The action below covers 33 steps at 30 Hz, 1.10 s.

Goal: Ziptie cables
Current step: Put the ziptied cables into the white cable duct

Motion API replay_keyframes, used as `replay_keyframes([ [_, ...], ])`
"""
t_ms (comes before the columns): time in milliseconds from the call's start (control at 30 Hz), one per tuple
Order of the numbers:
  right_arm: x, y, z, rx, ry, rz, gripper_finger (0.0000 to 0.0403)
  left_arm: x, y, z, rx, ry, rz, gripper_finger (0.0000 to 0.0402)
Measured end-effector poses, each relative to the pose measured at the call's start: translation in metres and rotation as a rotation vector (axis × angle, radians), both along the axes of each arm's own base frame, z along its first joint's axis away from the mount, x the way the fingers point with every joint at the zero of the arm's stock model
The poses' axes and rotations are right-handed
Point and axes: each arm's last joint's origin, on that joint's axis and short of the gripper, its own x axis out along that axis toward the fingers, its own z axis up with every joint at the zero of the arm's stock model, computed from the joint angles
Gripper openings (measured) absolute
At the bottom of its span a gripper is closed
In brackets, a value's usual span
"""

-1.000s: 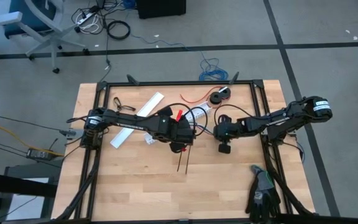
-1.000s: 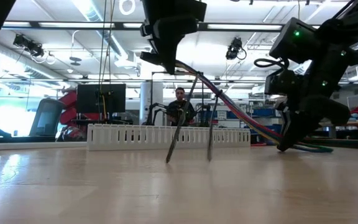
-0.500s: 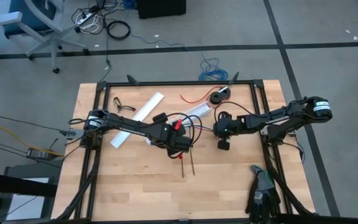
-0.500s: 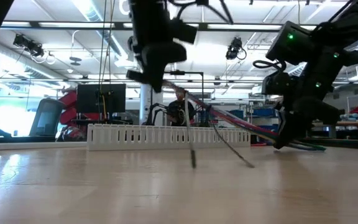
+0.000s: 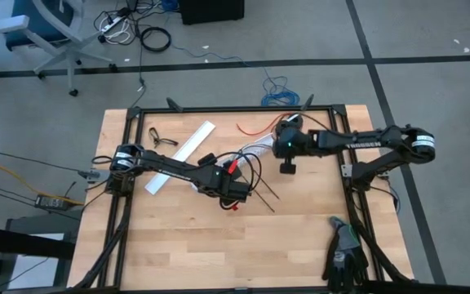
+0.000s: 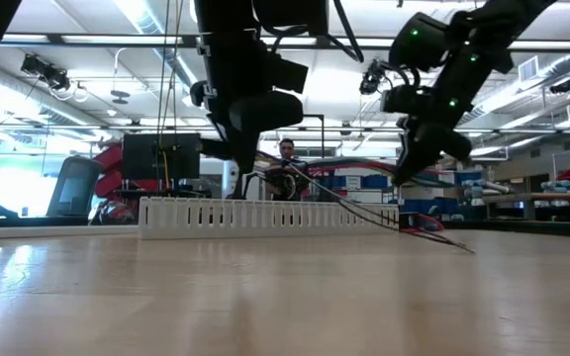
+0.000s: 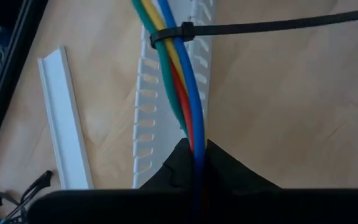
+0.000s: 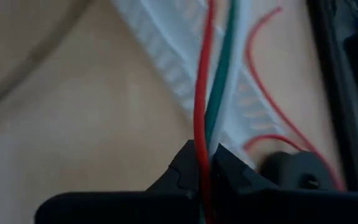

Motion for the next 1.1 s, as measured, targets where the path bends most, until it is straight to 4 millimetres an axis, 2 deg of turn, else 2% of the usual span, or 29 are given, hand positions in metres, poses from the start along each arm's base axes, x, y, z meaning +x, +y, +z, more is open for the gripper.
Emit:
replay_keyframes([
  [200,-0.010,-0.031,0.003,-0.073,0.074,0.047,0.0009,-0.004,-0.002,0.000,0.008,0.045,-0.018,0.0023],
  [367,-0.015,-0.045,0.004,-0.034,0.040,0.116,0.0010,-0.009,-0.001,0.002,0.022,0.094,-0.031,0.0023],
  [600,-0.012,-0.049,0.005,-0.028,-0.013,0.169,0.0010,-0.019,0.000,-0.016,0.011,0.100,-0.010,0.0023],
  [833,-0.001,-0.054,-0.015,0.005,0.022,0.194,0.0011,-0.042,0.003,-0.018,-0.055,-0.038,-0.013,0.0023],
  [1000,0.005,-0.057,-0.019,-0.007,-0.010,0.199,0.0011,-0.060,0.015,-0.020,-0.126,-0.114,-0.003,0.0023],
  [1100,0.007,-0.060,-0.014,-0.008,-0.014,0.205,0.0011,-0.067,0.024,-0.025,-0.173,-0.129,0.016,0.0023],
])
